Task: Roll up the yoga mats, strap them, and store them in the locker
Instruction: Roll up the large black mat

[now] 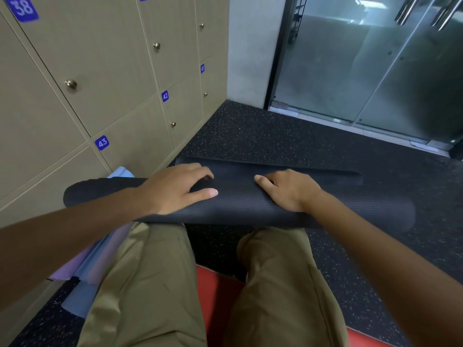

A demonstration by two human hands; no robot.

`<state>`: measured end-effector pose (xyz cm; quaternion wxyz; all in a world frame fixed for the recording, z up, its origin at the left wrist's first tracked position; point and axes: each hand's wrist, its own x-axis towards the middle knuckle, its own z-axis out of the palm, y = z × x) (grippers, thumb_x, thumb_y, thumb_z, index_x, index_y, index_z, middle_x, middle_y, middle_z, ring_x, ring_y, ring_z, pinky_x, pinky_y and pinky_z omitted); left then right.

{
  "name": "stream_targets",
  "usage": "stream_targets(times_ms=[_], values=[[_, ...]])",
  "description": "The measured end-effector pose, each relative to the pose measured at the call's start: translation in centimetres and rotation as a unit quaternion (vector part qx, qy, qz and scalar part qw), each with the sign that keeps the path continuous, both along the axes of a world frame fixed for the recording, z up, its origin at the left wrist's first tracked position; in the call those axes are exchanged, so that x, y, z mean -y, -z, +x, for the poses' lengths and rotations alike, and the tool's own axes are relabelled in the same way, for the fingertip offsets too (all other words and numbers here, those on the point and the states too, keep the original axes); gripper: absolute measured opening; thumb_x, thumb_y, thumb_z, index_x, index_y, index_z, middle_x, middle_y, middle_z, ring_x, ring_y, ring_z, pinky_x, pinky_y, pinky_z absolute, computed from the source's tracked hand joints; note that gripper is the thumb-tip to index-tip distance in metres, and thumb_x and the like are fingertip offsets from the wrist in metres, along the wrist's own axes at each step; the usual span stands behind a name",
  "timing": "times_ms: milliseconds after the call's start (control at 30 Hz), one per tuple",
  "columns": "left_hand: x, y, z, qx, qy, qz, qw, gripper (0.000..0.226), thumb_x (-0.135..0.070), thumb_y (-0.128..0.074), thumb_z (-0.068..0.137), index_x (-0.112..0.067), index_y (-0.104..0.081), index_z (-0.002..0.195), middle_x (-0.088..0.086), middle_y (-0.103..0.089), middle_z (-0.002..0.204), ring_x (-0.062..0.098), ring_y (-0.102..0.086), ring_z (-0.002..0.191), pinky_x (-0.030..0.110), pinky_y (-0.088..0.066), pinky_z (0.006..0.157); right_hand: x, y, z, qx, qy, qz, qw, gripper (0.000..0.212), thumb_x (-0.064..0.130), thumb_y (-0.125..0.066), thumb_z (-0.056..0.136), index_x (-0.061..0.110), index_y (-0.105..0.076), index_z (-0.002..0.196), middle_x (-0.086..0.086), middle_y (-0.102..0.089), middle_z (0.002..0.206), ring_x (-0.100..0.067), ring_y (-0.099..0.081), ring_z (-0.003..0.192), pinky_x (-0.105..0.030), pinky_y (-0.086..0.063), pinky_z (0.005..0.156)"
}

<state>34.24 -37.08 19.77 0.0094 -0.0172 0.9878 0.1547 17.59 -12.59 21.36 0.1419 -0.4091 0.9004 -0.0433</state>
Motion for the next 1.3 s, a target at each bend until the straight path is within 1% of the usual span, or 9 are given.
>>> stream_targets(times_ms=[133,233,333,467,600,733,933,1133,1300], values=[[-1.5,1.0,0.9,-0.03,0.007,-0.119,0.992,0.115,-0.1,-0.017,0.073,-0.02,-0.042,0.151,-0.001,-0.056,0.139,0.022,-0.057,0.122,0.043,-0.046,0.103,1.5,-0.5,-2.0,0.084,0.02,0.055,0.995,0.067,0.062,-0.019,0.105,0.02,-0.066,0.126,-0.012,-0.063,0.131,-0.031,-0.058,0.119,-0.042,-0.042,0.1],[-1.6,2.1,0.3,-0.014,-0.002,-0.155,0.988,0.13,-0.105,-0.038,0.059,-0.017,-0.038,0.154,0.001,-0.057,0.14,0.024,-0.058,0.121,0.041,-0.046,0.104,2.6,-0.7,-3.2,0.139,0.03,0.091,0.986,0.067,0.061,-0.021,0.106,0.016,-0.063,0.13,-0.011,-0.057,0.141,-0.028,-0.053,0.126,-0.04,-0.036,0.105],[-1.2,2.0,-1.1,0.004,-0.014,-0.141,0.99,0.114,-0.1,-0.058,0.053,-0.027,-0.045,0.139,-0.008,-0.06,0.123,0.018,-0.059,0.111,0.037,-0.048,0.094,3.2,-0.4,-4.1,0.163,0.032,0.112,0.98,0.07,0.065,-0.021,0.104,0.017,-0.063,0.133,-0.009,-0.053,0.147,-0.028,-0.05,0.132,-0.042,-0.032,0.112],[-0.4,1.4,-2.5,0.03,-0.009,-0.097,0.995,0.089,-0.092,-0.067,0.057,-0.034,-0.051,0.122,-0.015,-0.061,0.109,0.014,-0.06,0.099,0.035,-0.045,0.077,2.4,-0.2,-4.0,0.15,0.009,0.035,0.988,0.067,0.078,-0.02,0.096,0.03,-0.067,0.101,0.0,-0.066,0.111,-0.022,-0.061,0.109,-0.04,-0.043,0.1],[1.0,1.1,-3.7,0.101,-0.026,-0.024,0.994,0.075,-0.086,-0.075,0.056,-0.043,-0.053,0.113,-0.021,-0.062,0.094,0.007,-0.06,0.09,0.028,-0.041,0.068,-0.2,0.7,-3.3,0.042,-0.062,0.005,0.997,0.084,0.09,-0.026,0.081,0.036,-0.048,0.142,0.002,-0.059,0.133,-0.021,-0.056,0.12,-0.043,-0.045,0.102],[2.2,1.0,-5.5,0.168,-0.03,0.07,0.983,0.062,-0.074,-0.084,0.058,-0.042,-0.061,0.106,-0.021,-0.069,0.093,0.002,-0.065,0.089,0.027,-0.049,0.075,-1.6,2.4,-3.4,-0.054,-0.107,0.057,0.991,0.114,0.102,-0.041,0.062,0.04,-0.021,0.155,0.001,-0.052,0.143,-0.025,-0.05,0.131,-0.048,-0.039,0.11],[2.9,1.2,-7.7,0.264,-0.032,0.139,0.954,0.057,-0.065,-0.086,0.067,-0.035,-0.063,0.111,-0.015,-0.072,0.104,0.007,-0.069,0.096,0.029,-0.055,0.087,-0.1,3.0,-5.4,0.051,-0.066,0.036,0.996,0.093,0.086,-0.074,0.055,0.047,-0.045,0.134,0.012,-0.063,0.121,-0.018,-0.059,0.112,-0.04,-0.049,0.096],[2.6,2.8,-5.6,0.129,0.007,-0.044,0.991,0.11,-0.09,-0.071,0.051,-0.047,-0.034,0.146,-0.018,-0.049,0.135,0.011,-0.051,0.121,0.04,-0.045,0.103,1.0,3.4,-7.8,0.153,-0.034,0.046,0.987,0.076,0.076,-0.083,0.056,0.047,-0.058,0.122,0.021,-0.064,0.113,-0.01,-0.06,0.107,-0.035,-0.048,0.097],[2.9,6.1,-3.9,0.049,0.032,-0.181,0.982,0.145,-0.095,-0.066,0.045,-0.038,-0.002,0.161,-0.003,-0.04,0.152,0.023,-0.051,0.127,0.042,-0.044,0.106,2.4,3.8,-9.6,0.213,-0.024,0.094,0.972,0.074,0.078,-0.083,0.052,0.048,-0.062,0.117,0.021,-0.066,0.115,-0.01,-0.062,0.109,-0.039,-0.048,0.103]])
